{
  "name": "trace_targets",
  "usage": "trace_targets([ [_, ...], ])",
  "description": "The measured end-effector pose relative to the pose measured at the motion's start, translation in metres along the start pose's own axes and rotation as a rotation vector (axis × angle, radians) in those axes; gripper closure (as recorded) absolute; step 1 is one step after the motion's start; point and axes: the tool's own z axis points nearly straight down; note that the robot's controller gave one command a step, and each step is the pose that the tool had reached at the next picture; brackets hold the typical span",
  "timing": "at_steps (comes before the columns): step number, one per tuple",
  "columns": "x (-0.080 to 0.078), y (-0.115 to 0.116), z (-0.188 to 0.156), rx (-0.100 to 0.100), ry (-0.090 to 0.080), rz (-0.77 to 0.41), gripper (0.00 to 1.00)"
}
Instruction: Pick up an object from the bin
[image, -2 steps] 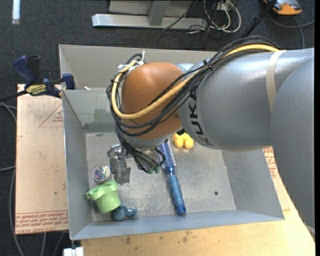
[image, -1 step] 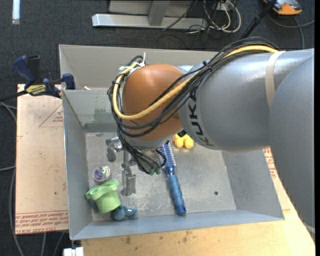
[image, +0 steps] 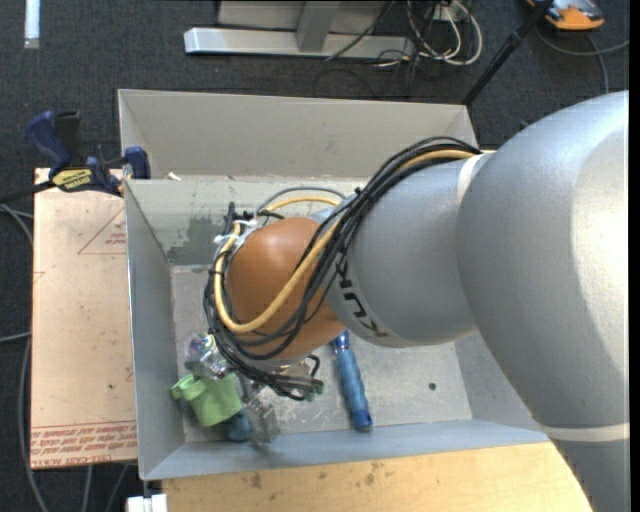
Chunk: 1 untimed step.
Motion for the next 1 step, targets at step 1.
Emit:
trace_targets([
  [1, -0.0108, 0.0041, 0.0341, 0.005, -0.018, -0.048, 0.0],
])
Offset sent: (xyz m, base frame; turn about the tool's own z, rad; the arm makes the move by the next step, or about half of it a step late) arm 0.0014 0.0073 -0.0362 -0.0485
